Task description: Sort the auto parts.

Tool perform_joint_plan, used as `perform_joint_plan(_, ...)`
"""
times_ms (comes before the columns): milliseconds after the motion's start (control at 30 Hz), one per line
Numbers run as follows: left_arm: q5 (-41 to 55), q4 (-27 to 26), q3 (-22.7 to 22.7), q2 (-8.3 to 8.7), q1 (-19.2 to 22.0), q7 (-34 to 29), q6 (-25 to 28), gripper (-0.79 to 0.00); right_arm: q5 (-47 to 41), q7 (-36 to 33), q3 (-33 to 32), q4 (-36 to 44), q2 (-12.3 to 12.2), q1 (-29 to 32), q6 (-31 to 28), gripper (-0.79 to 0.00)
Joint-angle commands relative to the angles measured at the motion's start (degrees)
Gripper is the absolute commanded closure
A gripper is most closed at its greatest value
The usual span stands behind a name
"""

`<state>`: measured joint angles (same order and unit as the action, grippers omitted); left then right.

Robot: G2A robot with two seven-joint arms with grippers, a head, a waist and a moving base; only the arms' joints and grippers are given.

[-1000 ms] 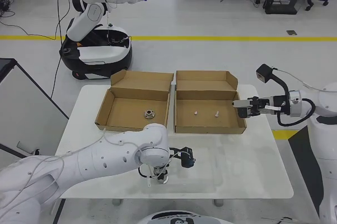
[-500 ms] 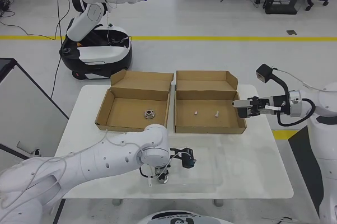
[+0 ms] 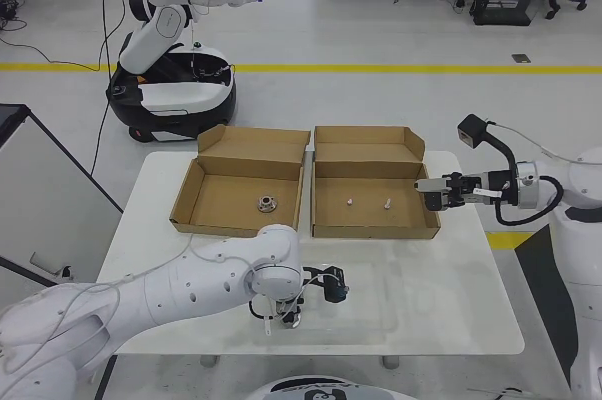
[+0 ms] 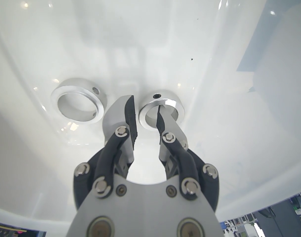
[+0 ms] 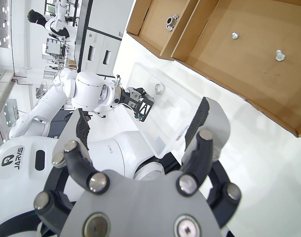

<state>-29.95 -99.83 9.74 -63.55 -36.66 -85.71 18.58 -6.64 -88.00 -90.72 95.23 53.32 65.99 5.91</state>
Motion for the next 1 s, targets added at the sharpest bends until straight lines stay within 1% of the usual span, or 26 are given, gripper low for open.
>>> perform_joint_plan(0,0.0,0.0,0.0,0.03,0.0,0.0,0.0,-0.185,0.0,0.0,0.0,0.0,0.0,0.0,0.0,-0.785)
perform_joint_plan(100,0.0,0.2,0.0,0.06,0.1,0.1,0.1,-0.185,0.0,0.0,0.0,0.0,0.0,0.0,0.0,-0.785)
perform_joint_plan(367,-0.1,0.2,0.0,0.00,-0.2,0.1,0.1,-0.234,0.0,0.0,0.0,0.0,0.0,0.0,0.0,-0.785)
perform_joint_plan(467,-0.4,0.7,0.0,-0.12,-0.4,-0.6,-0.6,-0.237,0.0,0.0,0.0,0.0,0.0,0.0,0.0,-0.785)
perform_joint_plan(533,-0.3,0.9,0.0,-0.24,-0.5,-0.6,-0.6,-0.215,0.0,0.0,0.0,0.0,0.0,0.0,0.0,-0.785)
perform_joint_plan(600,-0.3,1.1,0.0,-0.34,-0.4,-0.6,-0.6,-0.169,0.0,0.0,0.0,0.0,0.0,0.0,0.0,-0.785)
perform_joint_plan(667,-0.2,1.3,0.0,-0.43,-0.3,-0.6,-0.6,-0.006,0.0,0.0,0.0,0.0,0.0,0.0,0.0,-0.785)
perform_joint_plan(867,-0.2,1.7,0.0,-0.59,0.2,-0.6,-0.6,0.000,0.0,0.0,0.0,0.0,0.0,0.0,0.0,-0.785)
perform_joint_plan(967,1.9,2.0,0.2,-0.42,1.8,0.0,0.0,0.000,0.0,0.0,0.0,0.0,0.0,0.0,0.0,-0.785)
